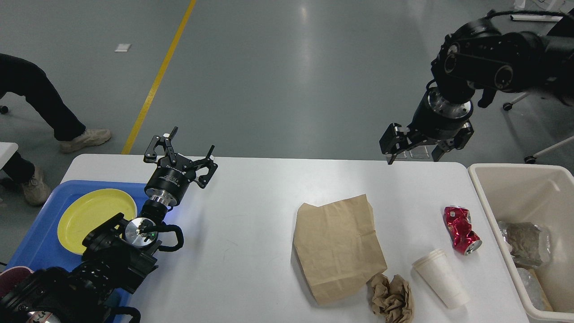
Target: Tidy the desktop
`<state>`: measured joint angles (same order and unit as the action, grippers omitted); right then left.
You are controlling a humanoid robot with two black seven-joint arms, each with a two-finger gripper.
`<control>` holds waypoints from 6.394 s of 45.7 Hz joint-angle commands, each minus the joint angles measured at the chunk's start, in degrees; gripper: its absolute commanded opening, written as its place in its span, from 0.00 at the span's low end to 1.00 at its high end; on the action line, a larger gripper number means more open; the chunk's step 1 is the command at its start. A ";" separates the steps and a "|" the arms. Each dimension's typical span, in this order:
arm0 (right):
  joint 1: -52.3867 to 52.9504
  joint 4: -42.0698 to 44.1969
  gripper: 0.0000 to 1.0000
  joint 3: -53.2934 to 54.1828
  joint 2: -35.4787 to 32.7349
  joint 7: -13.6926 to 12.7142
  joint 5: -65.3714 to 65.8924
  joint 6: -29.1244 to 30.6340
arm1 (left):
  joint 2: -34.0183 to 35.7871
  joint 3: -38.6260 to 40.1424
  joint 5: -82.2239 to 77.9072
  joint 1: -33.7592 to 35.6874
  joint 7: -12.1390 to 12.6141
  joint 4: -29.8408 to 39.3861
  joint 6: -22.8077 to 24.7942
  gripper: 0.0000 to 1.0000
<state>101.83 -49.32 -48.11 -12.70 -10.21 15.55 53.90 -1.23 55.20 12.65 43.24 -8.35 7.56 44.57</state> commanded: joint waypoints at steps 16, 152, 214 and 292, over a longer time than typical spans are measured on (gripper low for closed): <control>-26.50 19.33 1.00 1.88 4.96 0.28 -0.08 -5.21 | 0.00 0.00 0.00 0.00 0.00 0.00 0.00 0.97; -7.34 14.16 0.00 6.89 -4.35 0.46 -2.89 1.10 | 0.00 0.00 0.00 0.00 0.00 0.00 0.00 0.97; -29.76 16.36 1.00 7.95 5.76 0.37 -3.07 -17.94 | 0.00 0.00 0.00 0.00 0.00 0.00 0.00 0.97; -19.75 13.99 0.00 4.26 0.14 0.46 -3.77 -3.64 | 0.00 0.00 0.00 0.00 0.00 0.00 0.00 0.97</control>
<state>76.85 -33.67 -43.94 -9.61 -10.08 11.77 41.85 -1.23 55.20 12.64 43.24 -8.35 7.56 44.56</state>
